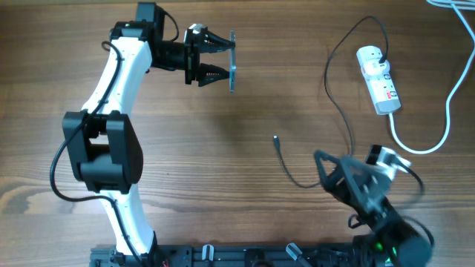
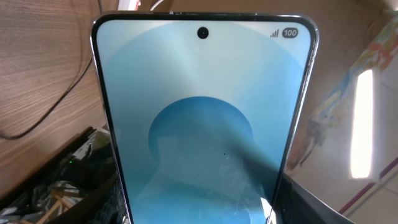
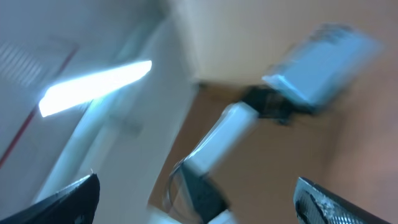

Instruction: Plug charger to phone and switch on socket

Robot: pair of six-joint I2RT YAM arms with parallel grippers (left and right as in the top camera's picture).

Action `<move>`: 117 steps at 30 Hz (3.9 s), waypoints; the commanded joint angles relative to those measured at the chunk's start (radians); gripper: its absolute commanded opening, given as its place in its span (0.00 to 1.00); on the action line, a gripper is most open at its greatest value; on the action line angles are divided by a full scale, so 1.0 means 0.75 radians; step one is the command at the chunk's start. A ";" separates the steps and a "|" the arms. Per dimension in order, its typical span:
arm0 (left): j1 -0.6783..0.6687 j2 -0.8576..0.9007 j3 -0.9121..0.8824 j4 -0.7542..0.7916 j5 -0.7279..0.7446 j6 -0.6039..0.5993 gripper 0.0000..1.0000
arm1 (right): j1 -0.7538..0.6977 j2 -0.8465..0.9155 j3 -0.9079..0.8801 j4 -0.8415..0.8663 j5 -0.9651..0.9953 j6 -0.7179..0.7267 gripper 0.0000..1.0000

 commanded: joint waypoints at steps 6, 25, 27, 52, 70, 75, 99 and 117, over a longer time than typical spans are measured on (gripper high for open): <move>0.039 -0.060 -0.005 -0.001 0.077 -0.044 0.62 | 0.004 0.123 0.519 -0.522 -0.268 -0.711 0.99; -0.064 -0.060 -0.005 0.057 0.030 -0.220 0.60 | 0.004 1.042 1.576 -2.289 0.428 -1.732 0.99; -0.067 -0.060 -0.005 0.080 0.013 -0.270 0.60 | 0.004 1.040 1.578 -2.278 0.428 -1.743 0.99; -0.066 -0.060 -0.005 0.140 0.005 -0.321 0.60 | 0.755 2.006 2.439 -2.549 1.018 -1.648 1.00; -0.067 -0.060 -0.005 0.139 0.006 -0.321 0.60 | 0.946 2.203 2.652 -2.294 1.196 -1.421 0.99; -0.067 -0.060 -0.005 0.139 0.006 -0.321 0.60 | 0.947 2.263 2.652 -2.272 1.262 -1.430 0.93; -0.066 -0.060 -0.005 0.140 0.005 -0.321 0.60 | 1.021 2.469 2.652 -2.325 1.576 -1.323 0.77; -0.066 -0.060 -0.005 0.139 0.012 -0.321 0.61 | 0.914 2.473 2.652 -2.264 1.375 -1.426 0.76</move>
